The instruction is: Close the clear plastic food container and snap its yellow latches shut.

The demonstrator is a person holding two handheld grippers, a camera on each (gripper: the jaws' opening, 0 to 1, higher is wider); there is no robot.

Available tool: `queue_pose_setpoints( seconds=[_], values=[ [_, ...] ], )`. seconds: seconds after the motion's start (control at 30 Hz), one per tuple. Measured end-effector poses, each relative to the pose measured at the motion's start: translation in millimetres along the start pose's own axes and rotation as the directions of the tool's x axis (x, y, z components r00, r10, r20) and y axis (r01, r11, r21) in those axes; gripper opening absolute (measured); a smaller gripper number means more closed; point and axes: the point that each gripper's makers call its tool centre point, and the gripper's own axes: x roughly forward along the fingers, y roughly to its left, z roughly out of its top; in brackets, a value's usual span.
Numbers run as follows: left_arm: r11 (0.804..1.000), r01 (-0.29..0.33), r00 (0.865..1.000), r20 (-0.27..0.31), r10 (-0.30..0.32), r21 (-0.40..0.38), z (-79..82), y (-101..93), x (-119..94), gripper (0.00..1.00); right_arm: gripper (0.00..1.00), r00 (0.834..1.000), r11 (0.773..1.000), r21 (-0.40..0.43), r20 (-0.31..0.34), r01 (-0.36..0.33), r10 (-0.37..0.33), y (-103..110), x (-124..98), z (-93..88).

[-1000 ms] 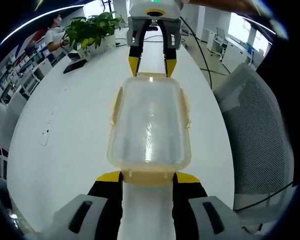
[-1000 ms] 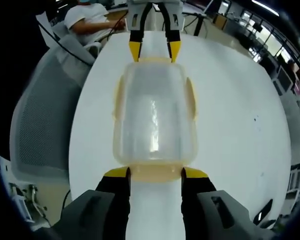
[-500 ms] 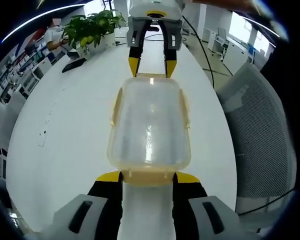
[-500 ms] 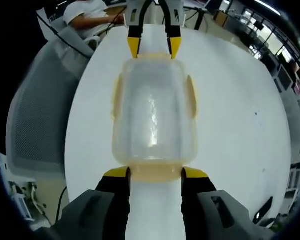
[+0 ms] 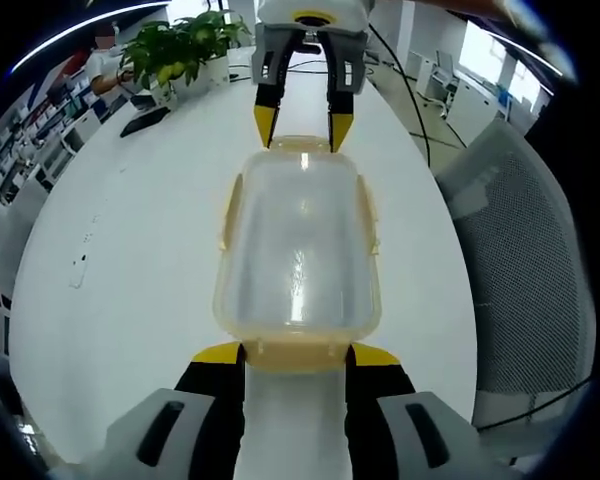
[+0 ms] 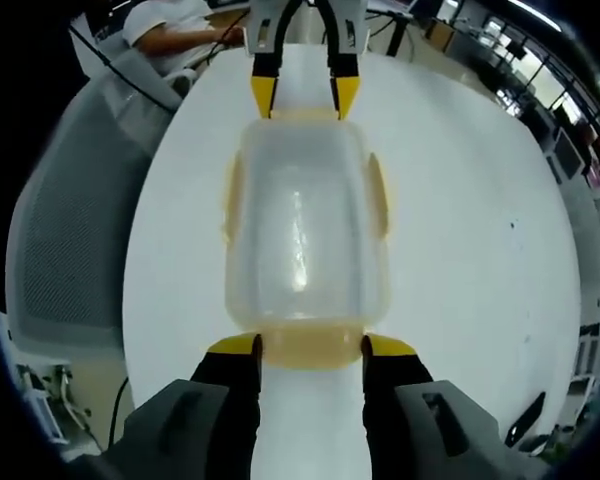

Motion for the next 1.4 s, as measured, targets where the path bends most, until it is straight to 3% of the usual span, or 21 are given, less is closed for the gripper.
queue_pose_setpoints(
  seconds=[0.5,0.77,0.97,1.13,1.3,1.4],
  values=[
    [0.999,-0.015,1.000,0.012,0.014,0.040,-0.4,0.5,1.6,0.34,0.33,1.000,1.000,0.026,-0.009,0.007,-0.006,3.9,3.7,-6.5],
    [0.999,-0.029,0.999,0.033,0.029,0.014,2.6,1.1,-6.5,0.38,0.37,0.999,0.995,0.097,0.018,0.033,-0.034,5.5,-6.7,-10.9],
    [0.997,-0.051,0.996,0.064,0.055,-0.056,5.1,3.2,-15.2,0.39,0.39,0.994,0.975,0.213,0.072,0.061,-0.079,4.2,-15.4,-8.5],
    [0.991,-0.060,0.993,0.090,0.071,-0.115,6.8,1.7,-18.6,0.39,0.39,0.988,0.961,0.260,0.095,0.093,-0.122,4.0,-21.9,-7.5],
    [0.977,-0.081,0.987,0.119,0.106,-0.198,8.3,3.9,-22.7,0.39,0.39,0.981,0.946,0.302,0.111,0.121,-0.161,3.5,-26.8,-4.9],
    [0.964,-0.104,0.982,0.128,0.138,-0.245,7.8,7.3,-25.2,0.39,0.39,0.972,0.925,0.352,0.127,0.145,-0.200,1.6,-30.9,-0.5]
  ],
)
